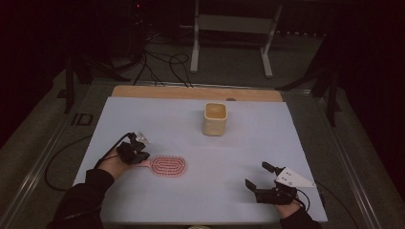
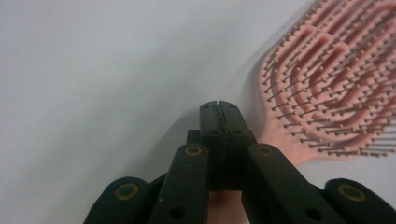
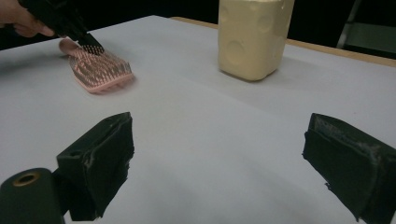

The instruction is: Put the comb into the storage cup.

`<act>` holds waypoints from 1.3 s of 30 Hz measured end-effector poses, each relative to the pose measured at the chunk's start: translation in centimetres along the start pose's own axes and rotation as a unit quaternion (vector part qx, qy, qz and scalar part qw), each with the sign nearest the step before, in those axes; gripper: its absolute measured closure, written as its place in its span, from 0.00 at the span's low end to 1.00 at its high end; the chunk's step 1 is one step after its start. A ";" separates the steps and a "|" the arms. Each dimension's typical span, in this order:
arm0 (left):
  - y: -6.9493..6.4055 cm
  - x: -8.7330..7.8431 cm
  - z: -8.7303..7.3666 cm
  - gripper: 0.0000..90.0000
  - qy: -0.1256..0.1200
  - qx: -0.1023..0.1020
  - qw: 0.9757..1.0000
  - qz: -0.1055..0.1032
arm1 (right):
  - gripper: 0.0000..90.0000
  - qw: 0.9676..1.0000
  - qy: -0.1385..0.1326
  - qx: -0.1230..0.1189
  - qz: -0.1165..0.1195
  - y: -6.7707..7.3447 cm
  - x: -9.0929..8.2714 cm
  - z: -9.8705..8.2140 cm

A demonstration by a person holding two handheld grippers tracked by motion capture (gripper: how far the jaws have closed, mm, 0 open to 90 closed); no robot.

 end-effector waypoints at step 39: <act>-4.5 -3.9 -3.6 1.00 0.035 -0.022 0.999 -0.020 | 0.09 1.000 0.004 -0.004 0.003 0.4 0.2 0.0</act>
Point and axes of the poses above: each handheld gripper's, and its own axes: x roughly forward along the jaws, z roughly out of its top, y roughly to its left, the point moved 7 cm from there along x, roughly forward along the jaws, and after that the axes turned 11 degrees about -y, right-handed, at the moved point
